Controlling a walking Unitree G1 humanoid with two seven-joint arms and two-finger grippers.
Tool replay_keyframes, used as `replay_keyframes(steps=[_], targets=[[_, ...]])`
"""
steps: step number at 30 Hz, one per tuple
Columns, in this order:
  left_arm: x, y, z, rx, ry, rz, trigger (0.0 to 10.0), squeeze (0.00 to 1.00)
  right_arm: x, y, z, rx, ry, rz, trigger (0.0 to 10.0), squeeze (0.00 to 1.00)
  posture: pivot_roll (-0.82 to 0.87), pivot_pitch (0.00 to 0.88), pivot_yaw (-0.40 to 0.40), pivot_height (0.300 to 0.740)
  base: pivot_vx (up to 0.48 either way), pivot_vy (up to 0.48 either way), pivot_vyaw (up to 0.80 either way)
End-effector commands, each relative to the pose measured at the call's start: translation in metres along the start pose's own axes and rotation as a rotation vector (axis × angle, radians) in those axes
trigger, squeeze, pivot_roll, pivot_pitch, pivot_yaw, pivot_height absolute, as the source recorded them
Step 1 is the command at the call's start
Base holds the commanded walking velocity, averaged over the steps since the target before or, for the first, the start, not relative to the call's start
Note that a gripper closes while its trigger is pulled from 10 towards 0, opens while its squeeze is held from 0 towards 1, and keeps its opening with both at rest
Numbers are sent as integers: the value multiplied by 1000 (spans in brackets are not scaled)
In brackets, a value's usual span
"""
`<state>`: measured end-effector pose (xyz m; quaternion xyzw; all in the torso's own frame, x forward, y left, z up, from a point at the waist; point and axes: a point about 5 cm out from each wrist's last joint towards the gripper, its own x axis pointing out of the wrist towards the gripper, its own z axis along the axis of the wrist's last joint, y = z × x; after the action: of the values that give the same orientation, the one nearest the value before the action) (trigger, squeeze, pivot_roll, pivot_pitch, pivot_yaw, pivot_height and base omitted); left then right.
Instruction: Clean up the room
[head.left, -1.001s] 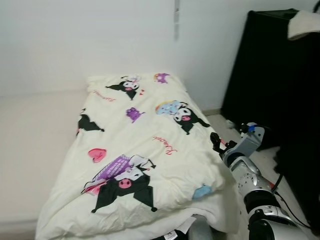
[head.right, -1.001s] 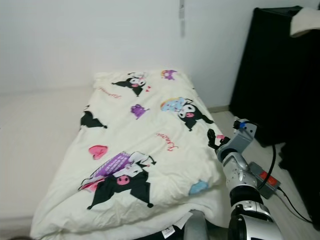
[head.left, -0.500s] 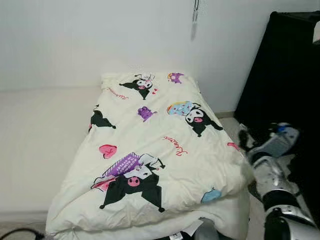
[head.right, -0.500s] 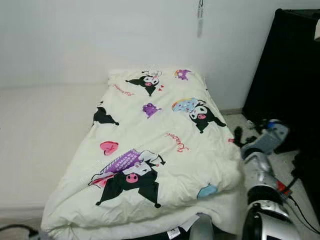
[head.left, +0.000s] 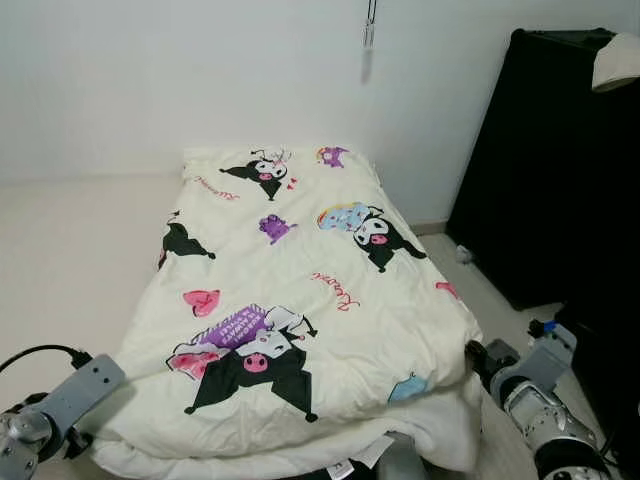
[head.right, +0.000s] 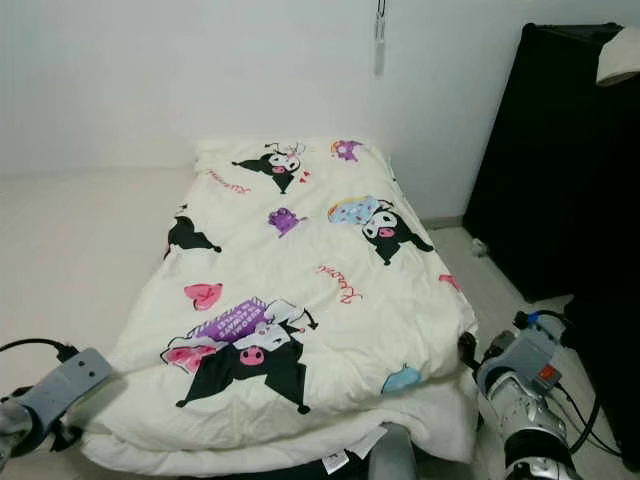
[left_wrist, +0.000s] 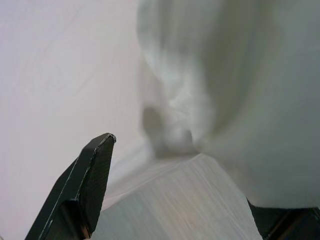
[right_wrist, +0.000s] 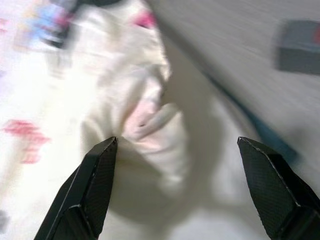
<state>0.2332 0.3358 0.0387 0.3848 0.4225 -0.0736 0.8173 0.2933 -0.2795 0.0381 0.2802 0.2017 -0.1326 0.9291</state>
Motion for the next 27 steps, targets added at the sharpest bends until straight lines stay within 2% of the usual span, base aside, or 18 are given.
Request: replay_keyframes(steps=[1, 2, 7, 9, 10, 14, 18, 19, 20, 22, 23, 24, 26, 27], targets=[[0, 4, 8, 8, -23, 34, 10000, 1000, 1, 12, -8, -7, 13, 78, 10000, 0, -54, 28, -22, 546, 0, 0, 0], [1, 1, 12, 8, -37, 31, 10000, 1000, 2, 15, -16, -39, 49, 91, 10000, 0, -57, 27, -20, 546, 0, 0, 0], [1, -3, 19, 9, -51, 24, 10000, 1000, 3, 20, -28, -81, 112, 102, 10000, 0, -53, 25, -24, 546, 0, 0, 0], [1, -8, 23, 9, -54, 18, 10000, 1000, 3, 29, -38, -98, 174, 167, 10000, 0, -55, 23, -28, 546, 0, 0, 0], [1, -8, 23, 9, -54, 18, 10000, 1000, 3, 29, -38, -98, 174, 167, 10000, 0, -55, 23, -28, 546, 0, 0, 0], [2, -13, 23, 12, -50, 9, 10000, 1000, -1, 43, -43, -118, 217, 304, 10000, 0, -56, 24, -32, 546, 0, 0, 0], [3, -15, 22, 12, -49, 6, 10000, 1000, -3, 45, -42, -131, 217, 337, 10000, 0, -57, 25, -32, 546, 0, 0, 0], [3, -16, 22, 12, -49, 4, 10000, 1000, -5, 48, -41, -152, 219, 382, 10000, 0, -57, 25, -32, 546, 0, 0, 0], [4, -20, 22, 10, -50, -3, 10000, 1000, -10, 51, -40, -235, 228, 449, 10000, 0, -59, 27, -33, 546, 0, 0, 0], [5, -23, 23, 9, -53, -11, 10000, 1000, -16, 54, -42, -331, 248, 523, 10000, 0, -59, 27, -33, 546, 0, 0, 0], [5, -23, 23, 9, -53, -11, 10000, 1000, -16, 54, -42, -331, 248, 523, 10000, 0, -59, 27, -33, 546, 0, 0, 0], [6, -25, 24, 10, -55, -15, 10000, 1000, -18, 57, -38, -384, 213, 555, 10000, 0, -59, 27, -33, 546, 0, 0, 0], [6, -29, 26, 11, -59, -23, 10000, 1000, -24, 63, -31, -411, 183, 632, 10000, 0, -64, 29, -35, 546, 0, 0, 0], [6, -29, 26, 11, -59, -23, 10000, 1000, -24, 63, -31, -411, 183, 632, 10000, 0, -64, 29, -35, 546, 0, 0, 0]])
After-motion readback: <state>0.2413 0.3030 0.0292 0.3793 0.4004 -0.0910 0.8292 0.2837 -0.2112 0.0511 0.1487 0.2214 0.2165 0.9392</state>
